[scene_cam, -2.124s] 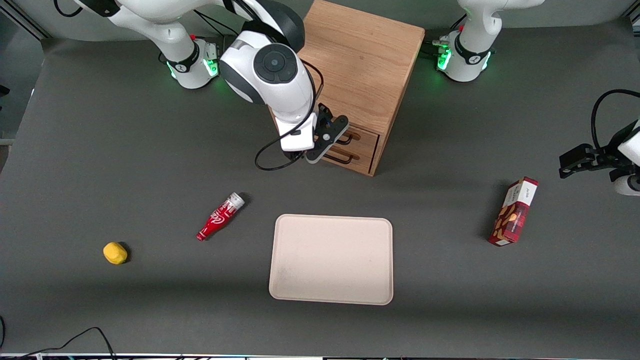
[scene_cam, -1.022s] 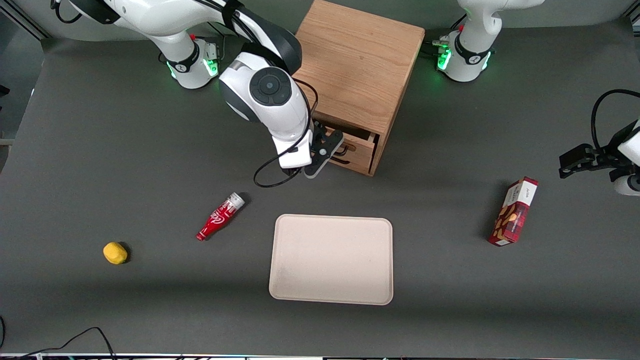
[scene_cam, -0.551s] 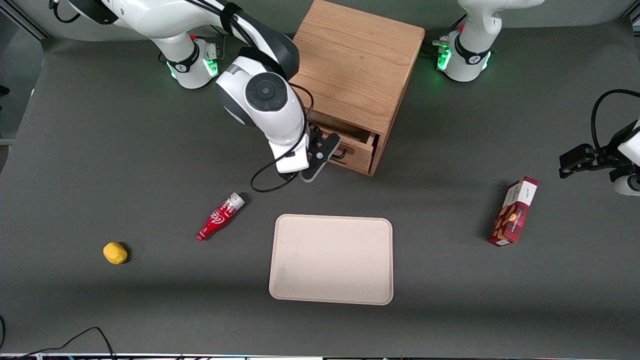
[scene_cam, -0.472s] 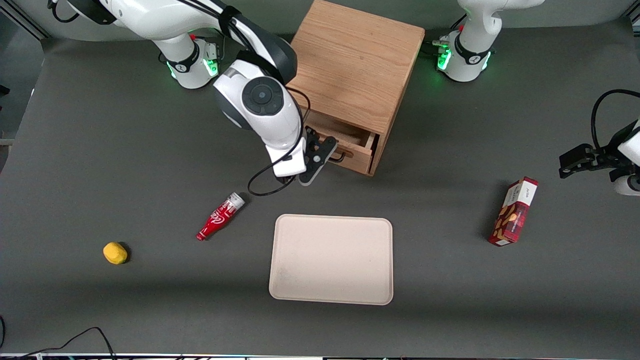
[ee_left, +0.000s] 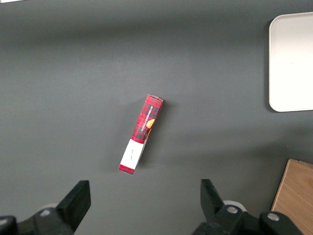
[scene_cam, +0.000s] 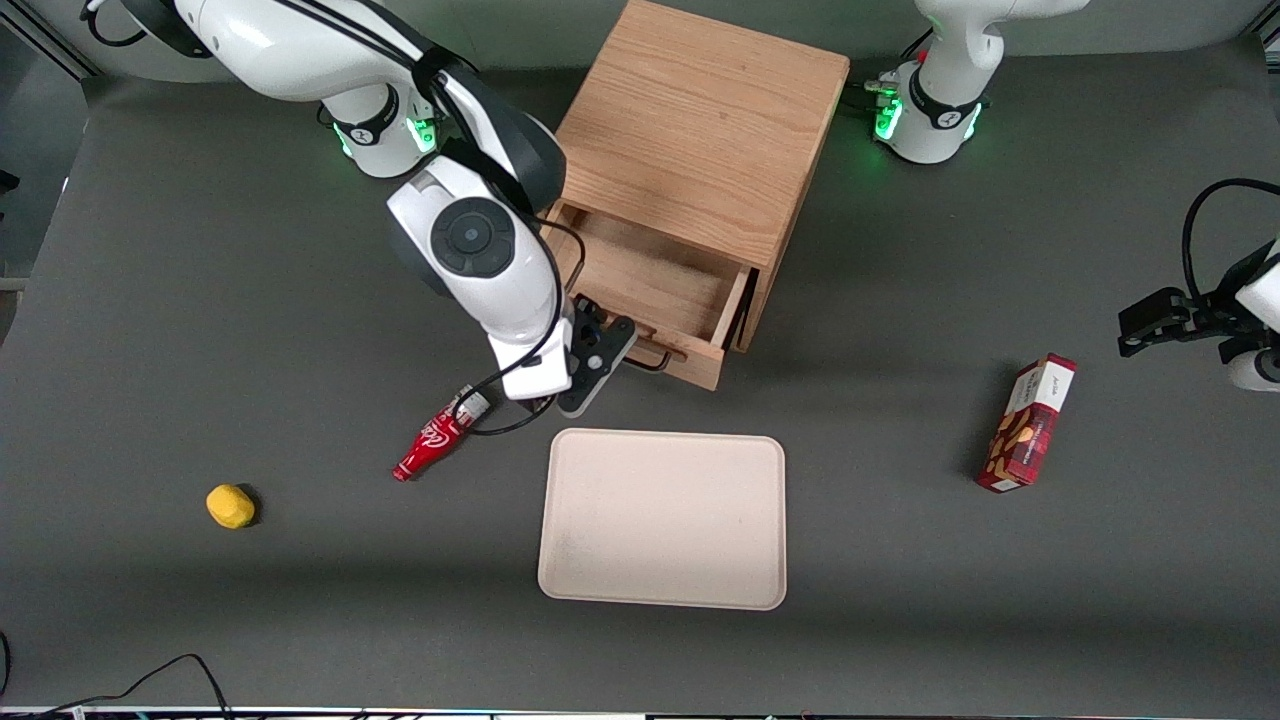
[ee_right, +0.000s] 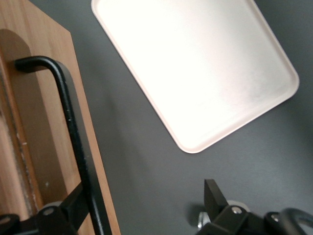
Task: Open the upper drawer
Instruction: 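Pull the upper drawer fully out toward the cream tray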
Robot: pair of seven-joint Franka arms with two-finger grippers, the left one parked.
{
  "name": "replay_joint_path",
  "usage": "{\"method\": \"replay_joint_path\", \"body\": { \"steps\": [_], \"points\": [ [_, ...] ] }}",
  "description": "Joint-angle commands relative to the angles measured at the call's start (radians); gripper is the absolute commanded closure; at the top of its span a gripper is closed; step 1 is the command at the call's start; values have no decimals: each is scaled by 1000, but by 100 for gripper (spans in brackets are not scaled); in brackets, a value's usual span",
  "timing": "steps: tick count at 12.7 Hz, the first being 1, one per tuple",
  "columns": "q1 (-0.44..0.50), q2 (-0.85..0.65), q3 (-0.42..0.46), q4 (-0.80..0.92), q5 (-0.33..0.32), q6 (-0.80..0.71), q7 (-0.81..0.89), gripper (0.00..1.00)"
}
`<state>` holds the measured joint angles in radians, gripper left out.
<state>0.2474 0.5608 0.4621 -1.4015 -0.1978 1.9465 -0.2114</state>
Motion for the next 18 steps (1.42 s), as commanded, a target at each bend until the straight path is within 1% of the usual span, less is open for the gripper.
{"method": "replay_joint_path", "body": {
  "steps": [1, 4, 7, 10, 11, 12, 13, 16, 18],
  "points": [
    [10, 42, -34, 73, -14, 6, -54, 0],
    [10, 65, -71, 113, -14, 9, -91, 0],
    [1, 71, -118, 130, -11, 46, -144, 0],
    [-4, 86, -126, 151, -9, 58, -144, 0],
    [-5, 88, -128, 154, 15, 58, -144, 0],
    [-4, 88, -160, 159, 79, 60, -146, 0],
    [-4, 90, -177, 174, 127, 64, -154, 0],
    [-4, 91, -180, 185, 175, 66, -154, 0],
    [-7, 84, -181, 185, 233, 66, -151, 0]
  ]
}}
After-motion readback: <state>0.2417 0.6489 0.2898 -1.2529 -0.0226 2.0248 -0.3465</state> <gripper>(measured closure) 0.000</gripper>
